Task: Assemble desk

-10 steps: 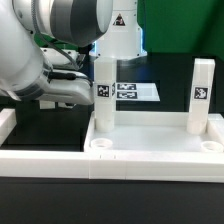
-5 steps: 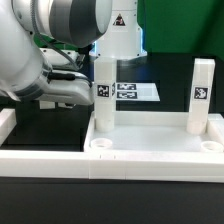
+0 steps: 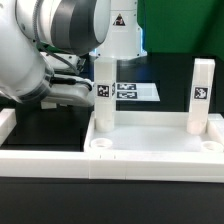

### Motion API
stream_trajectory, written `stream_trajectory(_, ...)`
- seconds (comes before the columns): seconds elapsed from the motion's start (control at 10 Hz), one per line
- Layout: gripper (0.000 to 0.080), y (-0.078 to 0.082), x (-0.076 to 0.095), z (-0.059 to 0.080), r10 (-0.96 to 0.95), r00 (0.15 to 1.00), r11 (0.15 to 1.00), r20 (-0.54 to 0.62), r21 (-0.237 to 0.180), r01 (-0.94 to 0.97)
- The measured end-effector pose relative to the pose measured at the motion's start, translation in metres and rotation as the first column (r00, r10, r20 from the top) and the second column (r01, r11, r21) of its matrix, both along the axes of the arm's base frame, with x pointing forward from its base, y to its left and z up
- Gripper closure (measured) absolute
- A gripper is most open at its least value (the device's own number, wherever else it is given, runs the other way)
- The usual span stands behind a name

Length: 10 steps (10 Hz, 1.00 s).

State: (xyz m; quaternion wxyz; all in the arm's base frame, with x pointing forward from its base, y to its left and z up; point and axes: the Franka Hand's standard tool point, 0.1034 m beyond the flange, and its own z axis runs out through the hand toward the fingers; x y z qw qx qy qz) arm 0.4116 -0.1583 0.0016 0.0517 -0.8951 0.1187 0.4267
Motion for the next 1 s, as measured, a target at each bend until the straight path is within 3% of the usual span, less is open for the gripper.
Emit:
stream_trajectory(0.6,0.0151,-0.023,-0.011,0.000,-0.006,1.000,1.000,0.001,0.018,0.006)
stream_trajectory(1.0,0.0151,-0.023,-0.011,0.000,0.000,1.000,1.000,0.002,0.027,0.000)
